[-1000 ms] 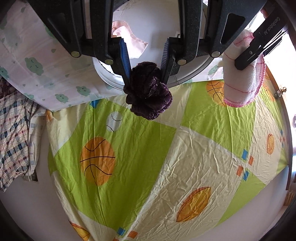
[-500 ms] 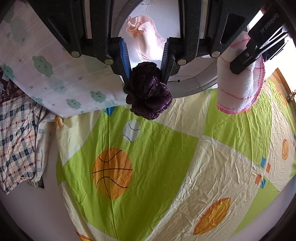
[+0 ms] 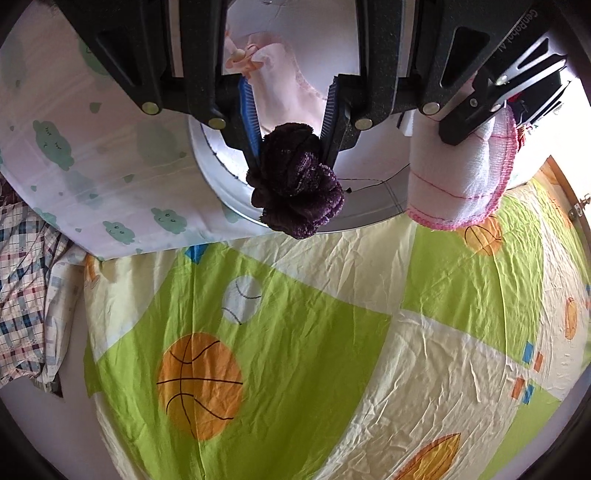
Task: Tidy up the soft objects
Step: 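Lift the towel and scrunchie over the blue tin and release both inside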
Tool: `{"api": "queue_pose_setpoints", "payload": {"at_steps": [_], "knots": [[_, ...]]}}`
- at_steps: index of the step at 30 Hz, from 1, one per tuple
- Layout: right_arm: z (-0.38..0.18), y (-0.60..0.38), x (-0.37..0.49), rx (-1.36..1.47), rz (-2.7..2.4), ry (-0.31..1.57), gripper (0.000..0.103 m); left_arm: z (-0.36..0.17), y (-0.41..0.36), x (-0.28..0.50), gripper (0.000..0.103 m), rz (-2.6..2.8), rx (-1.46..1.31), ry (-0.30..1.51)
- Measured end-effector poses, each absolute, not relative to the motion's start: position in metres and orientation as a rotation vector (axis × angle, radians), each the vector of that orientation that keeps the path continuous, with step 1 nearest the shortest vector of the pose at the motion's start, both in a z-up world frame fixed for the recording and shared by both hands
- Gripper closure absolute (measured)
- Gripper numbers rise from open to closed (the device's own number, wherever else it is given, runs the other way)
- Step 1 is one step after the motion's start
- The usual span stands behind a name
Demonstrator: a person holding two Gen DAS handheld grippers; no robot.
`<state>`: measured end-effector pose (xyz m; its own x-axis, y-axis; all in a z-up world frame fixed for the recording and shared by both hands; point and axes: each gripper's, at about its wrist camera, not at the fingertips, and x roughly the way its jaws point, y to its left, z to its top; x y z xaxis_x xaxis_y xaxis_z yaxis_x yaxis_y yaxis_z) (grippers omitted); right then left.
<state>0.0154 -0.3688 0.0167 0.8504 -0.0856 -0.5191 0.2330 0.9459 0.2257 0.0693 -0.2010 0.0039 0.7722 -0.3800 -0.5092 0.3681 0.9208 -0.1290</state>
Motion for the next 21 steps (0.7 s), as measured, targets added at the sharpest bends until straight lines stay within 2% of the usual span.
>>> {"api": "queue_pose_setpoints", "payload": {"at_steps": [2, 5, 7, 8, 11, 12, 13, 15, 16, 21], "knots": [[0.013, -0.368, 0.02, 0.32, -0.112, 0.564, 0.067, 0.002, -0.204, 0.068, 0.062, -0.411, -0.004, 0.563], [0.013, -0.359, 0.02, 0.274, -0.114, 0.575, 0.06, 0.0, -0.208, 0.068, 0.049, -0.417, 0.019, 0.576], [0.015, -0.36, 0.02, 0.274, -0.123, 0.591, 0.048, -0.003, -0.209, 0.068, 0.035, -0.426, 0.028, 0.592], [0.017, -0.363, 0.017, 0.291, -0.121, 0.581, 0.046, -0.003, -0.207, 0.067, 0.023, -0.41, 0.029, 0.589], [0.027, -0.377, 0.001, 0.369, -0.135, 0.483, 0.045, 0.001, -0.199, 0.062, 0.015, -0.38, 0.019, 0.555], [0.032, -0.382, -0.006, 0.386, -0.153, 0.445, 0.044, 0.005, -0.195, 0.059, 0.009, -0.376, 0.006, 0.531], [0.036, -0.387, -0.013, 0.403, -0.179, 0.401, 0.038, 0.008, -0.191, 0.057, 0.002, -0.368, -0.004, 0.506], [0.042, -0.397, -0.029, 0.439, -0.252, 0.307, 0.025, 0.015, -0.184, 0.052, 0.001, -0.349, -0.022, 0.459], [0.044, -0.401, -0.036, 0.456, -0.294, 0.262, 0.022, 0.018, -0.179, 0.05, 0.001, -0.334, -0.035, 0.436], [0.046, -0.41, -0.045, 0.484, -0.386, 0.206, 0.022, 0.022, -0.156, 0.045, 0.001, -0.242, -0.103, 0.362]]}}
